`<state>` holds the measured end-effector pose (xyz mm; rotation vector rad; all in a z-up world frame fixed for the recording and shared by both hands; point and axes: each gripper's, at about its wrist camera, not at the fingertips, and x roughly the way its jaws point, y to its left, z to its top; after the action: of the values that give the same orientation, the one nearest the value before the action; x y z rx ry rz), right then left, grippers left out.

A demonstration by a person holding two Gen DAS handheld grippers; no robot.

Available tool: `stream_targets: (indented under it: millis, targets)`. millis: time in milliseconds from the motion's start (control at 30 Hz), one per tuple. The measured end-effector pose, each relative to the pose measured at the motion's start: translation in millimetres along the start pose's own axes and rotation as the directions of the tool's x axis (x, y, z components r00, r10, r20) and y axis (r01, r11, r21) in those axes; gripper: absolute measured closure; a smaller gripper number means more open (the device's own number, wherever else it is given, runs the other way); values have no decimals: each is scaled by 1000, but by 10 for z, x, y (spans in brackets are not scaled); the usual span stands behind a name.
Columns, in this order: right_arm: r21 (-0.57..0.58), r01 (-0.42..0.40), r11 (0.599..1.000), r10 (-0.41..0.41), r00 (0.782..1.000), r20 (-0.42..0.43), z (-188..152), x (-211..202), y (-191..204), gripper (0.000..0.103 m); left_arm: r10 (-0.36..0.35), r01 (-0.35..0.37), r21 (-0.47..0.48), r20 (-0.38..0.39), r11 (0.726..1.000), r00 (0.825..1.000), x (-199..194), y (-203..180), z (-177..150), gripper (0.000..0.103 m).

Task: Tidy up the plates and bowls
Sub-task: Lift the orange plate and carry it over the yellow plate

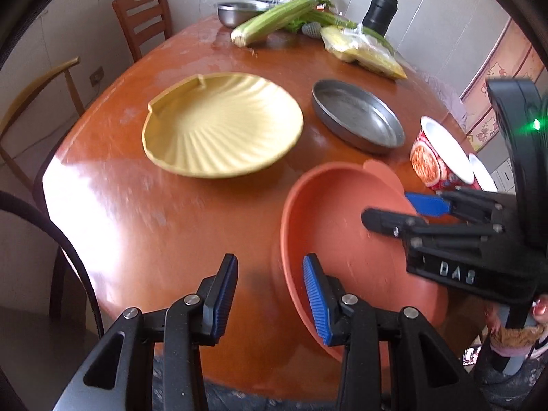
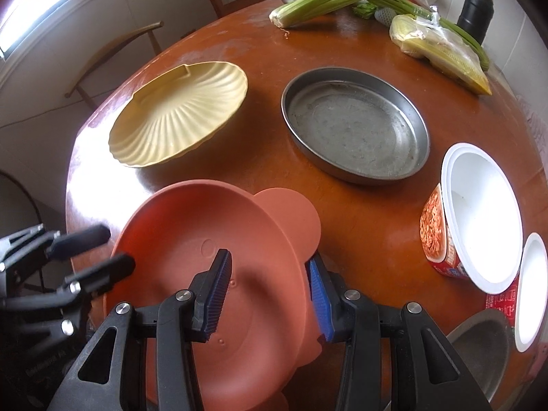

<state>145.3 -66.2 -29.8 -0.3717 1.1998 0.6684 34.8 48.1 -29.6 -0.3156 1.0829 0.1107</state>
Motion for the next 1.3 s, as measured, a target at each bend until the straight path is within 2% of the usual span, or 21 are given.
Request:
stream_targets:
  millis: [100, 267, 433, 667, 933, 1300]
  targets:
    - [2, -1, 1000, 1, 1000, -6, -61, -1, -15, 57, -10, 9, -18, -33, 1000, 999, 21, -64, -102, 63]
    - [-6, -1, 1000, 1, 1000, 3, -210, -29, -22, 59, -11, 11, -20, -36, 1000, 999, -1, -221, -225, 63]
    - [2, 7, 1000, -7, 1000, 23, -312, -63, -32, 61, 19, -18, 16, -9, 1000, 1000, 41, -350, -216, 63]
    - [30, -19, 999, 17, 999, 50, -363, -160, -56, 61, 16, -16, -4, -1, 1000, 1000, 21, -302, -140, 63]
    - [38, -43, 998, 38, 993, 111, -217, -406, 24, 61, 22, -22, -5, 61, 1000, 998, -169, -224, 10, 63]
    - [39, -41, 998, 33, 984, 176, 190, -638, 188, 61, 16, -16, 0, 130, 1000, 991, -377, -2, 353, 63]
